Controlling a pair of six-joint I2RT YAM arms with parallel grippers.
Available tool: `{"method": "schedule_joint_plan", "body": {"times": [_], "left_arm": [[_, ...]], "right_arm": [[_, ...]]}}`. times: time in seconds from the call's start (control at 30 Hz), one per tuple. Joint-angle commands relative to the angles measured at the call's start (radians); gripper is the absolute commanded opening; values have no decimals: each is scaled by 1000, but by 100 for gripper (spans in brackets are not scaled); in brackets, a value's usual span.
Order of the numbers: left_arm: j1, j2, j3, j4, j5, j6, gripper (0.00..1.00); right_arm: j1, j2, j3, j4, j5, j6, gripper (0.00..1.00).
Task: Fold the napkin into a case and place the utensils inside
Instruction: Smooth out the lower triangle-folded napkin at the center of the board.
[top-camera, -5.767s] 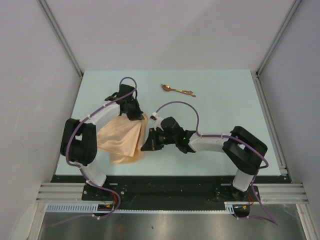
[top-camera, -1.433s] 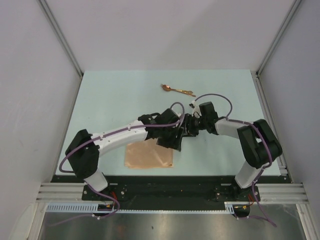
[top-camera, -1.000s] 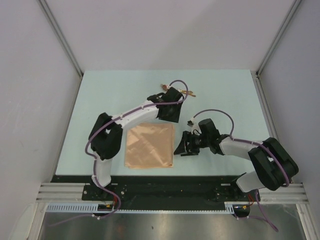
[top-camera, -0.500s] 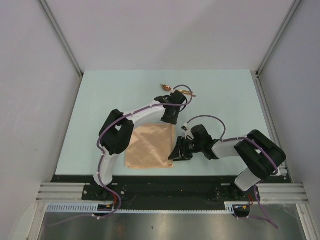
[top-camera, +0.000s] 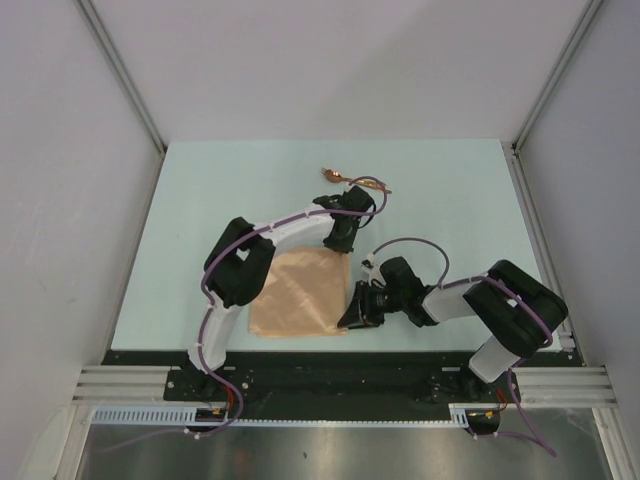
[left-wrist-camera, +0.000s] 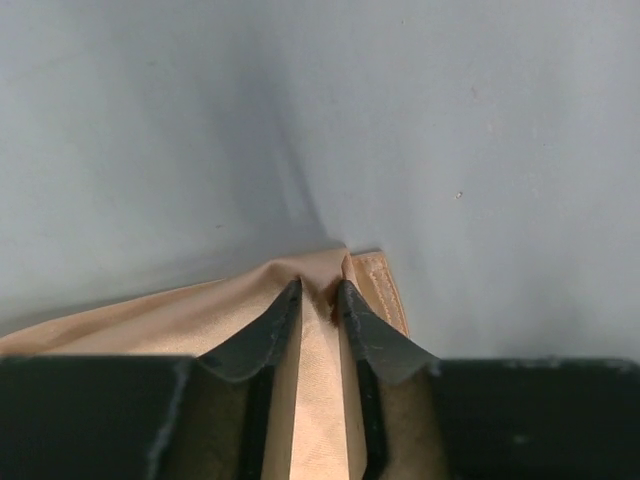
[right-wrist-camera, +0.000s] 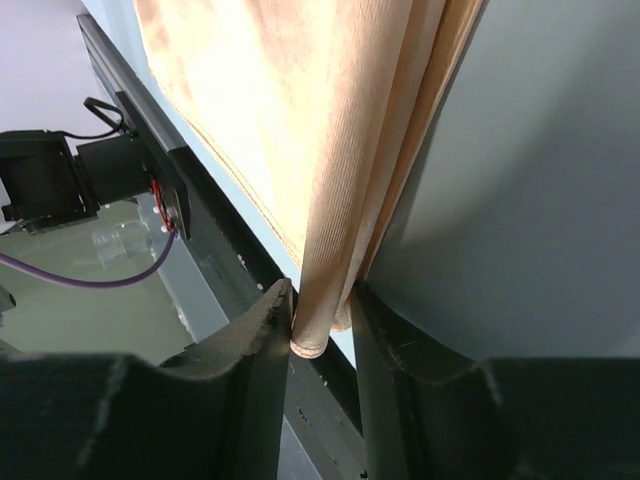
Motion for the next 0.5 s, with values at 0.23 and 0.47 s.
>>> {"method": "schedule_joint_plan", "body": {"times": [0.23,0.47], "left_arm": [[-16,-28,57,7,1,12,3],[-58,-62,59,7,-6,6,0]], "right_arm": [[31,-17,-39,39,12,17,18],[33,3,-44,62,5,27,11]]}}
